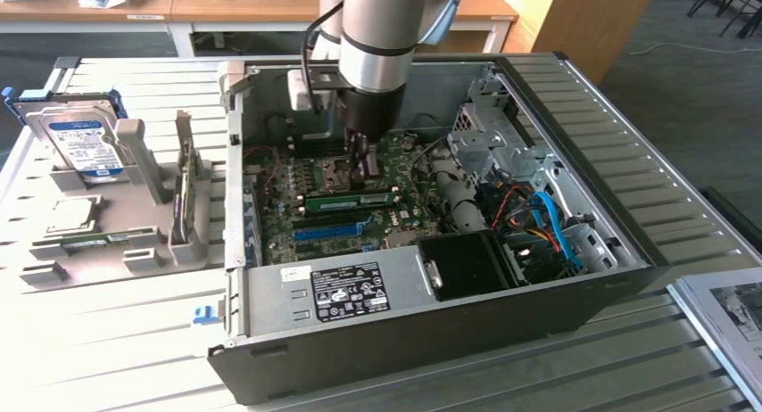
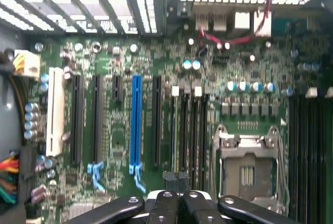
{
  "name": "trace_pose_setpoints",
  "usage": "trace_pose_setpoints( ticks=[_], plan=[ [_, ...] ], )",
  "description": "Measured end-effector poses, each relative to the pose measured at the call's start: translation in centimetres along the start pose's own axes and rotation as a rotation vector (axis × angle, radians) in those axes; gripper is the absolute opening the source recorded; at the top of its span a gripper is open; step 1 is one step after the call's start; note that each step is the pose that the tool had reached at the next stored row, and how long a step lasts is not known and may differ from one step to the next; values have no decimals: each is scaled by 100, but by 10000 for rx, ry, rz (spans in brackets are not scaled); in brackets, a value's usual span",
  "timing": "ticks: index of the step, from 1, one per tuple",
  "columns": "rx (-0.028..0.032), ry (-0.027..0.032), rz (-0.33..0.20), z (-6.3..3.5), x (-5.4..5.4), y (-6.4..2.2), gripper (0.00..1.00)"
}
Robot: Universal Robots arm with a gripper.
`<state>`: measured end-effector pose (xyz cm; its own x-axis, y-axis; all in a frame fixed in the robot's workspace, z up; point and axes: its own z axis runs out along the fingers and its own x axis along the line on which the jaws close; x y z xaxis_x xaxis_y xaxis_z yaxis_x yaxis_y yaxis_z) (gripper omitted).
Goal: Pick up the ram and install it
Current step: 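Press down the ram until it locks into place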
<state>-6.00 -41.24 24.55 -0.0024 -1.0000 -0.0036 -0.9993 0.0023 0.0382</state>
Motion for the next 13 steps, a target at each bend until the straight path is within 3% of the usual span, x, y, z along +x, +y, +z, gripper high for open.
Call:
trace_pose_setpoints(
  ticks=[6, 13],
  plan=[
    [2, 0, 0, 5, 0, 141, 10],
    [2, 0, 0, 7, 1, 178, 10]
  ],
)
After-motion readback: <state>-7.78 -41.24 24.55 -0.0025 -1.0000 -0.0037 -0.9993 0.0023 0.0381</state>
